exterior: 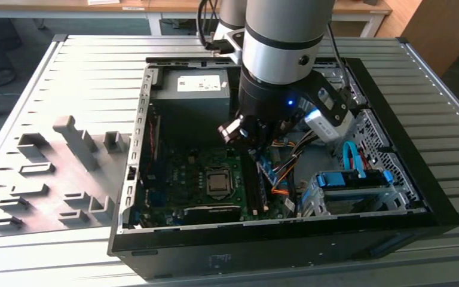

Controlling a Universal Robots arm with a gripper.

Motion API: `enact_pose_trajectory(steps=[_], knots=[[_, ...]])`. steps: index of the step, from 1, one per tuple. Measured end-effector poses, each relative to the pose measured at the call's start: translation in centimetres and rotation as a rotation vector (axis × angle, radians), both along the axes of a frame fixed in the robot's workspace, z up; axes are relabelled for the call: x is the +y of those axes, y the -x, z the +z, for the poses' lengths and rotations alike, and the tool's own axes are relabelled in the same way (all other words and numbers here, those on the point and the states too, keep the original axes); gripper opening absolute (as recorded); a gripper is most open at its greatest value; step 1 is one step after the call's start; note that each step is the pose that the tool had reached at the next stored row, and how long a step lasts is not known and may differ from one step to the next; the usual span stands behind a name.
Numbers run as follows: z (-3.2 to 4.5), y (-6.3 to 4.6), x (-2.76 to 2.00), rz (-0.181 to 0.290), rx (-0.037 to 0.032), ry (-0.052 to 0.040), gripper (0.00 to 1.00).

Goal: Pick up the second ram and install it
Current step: 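Insert the second ram into the second slot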

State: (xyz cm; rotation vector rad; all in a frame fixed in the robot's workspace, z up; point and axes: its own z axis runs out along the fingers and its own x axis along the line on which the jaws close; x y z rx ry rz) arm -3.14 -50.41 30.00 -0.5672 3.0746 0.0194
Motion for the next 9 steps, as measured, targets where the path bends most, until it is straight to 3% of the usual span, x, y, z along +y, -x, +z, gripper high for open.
enact_pose_trajectory(steps=[9], knots=[[-0.01, 0.0, 0.0, -0.035, 0.0, 0.0026, 0.14]])
